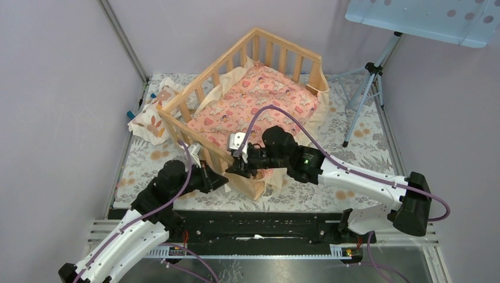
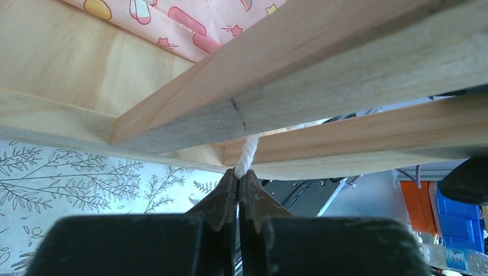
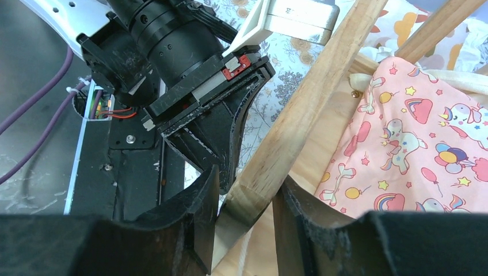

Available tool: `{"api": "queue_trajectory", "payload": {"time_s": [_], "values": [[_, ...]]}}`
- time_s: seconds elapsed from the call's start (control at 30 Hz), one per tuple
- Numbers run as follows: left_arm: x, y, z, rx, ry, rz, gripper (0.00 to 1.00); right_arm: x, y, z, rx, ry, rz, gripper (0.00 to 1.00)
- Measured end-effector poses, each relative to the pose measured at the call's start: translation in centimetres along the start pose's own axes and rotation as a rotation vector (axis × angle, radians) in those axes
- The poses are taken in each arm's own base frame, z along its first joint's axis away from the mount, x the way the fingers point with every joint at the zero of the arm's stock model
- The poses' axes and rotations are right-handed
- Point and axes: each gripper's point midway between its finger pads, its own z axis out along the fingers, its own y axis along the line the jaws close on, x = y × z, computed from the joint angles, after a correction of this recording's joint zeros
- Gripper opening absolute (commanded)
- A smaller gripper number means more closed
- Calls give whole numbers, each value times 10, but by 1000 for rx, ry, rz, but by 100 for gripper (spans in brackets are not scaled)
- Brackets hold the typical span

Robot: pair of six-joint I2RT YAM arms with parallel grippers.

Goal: Set up the pet bed
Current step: Adjust the bed frame at the center of the board.

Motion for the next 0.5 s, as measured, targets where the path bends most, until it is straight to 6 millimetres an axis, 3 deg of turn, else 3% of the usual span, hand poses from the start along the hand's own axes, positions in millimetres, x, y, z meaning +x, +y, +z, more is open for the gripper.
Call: {"api": "queue_trajectory", "payload": {"time_s": [0.33, 0.5], "values": [[3, -1, -8, -4, 5, -26, 0, -2, 10, 8, 41, 43, -37, 0], [8, -6, -11, 18, 36, -13, 0, -1, 12, -1, 114, 27, -52, 0]]}}
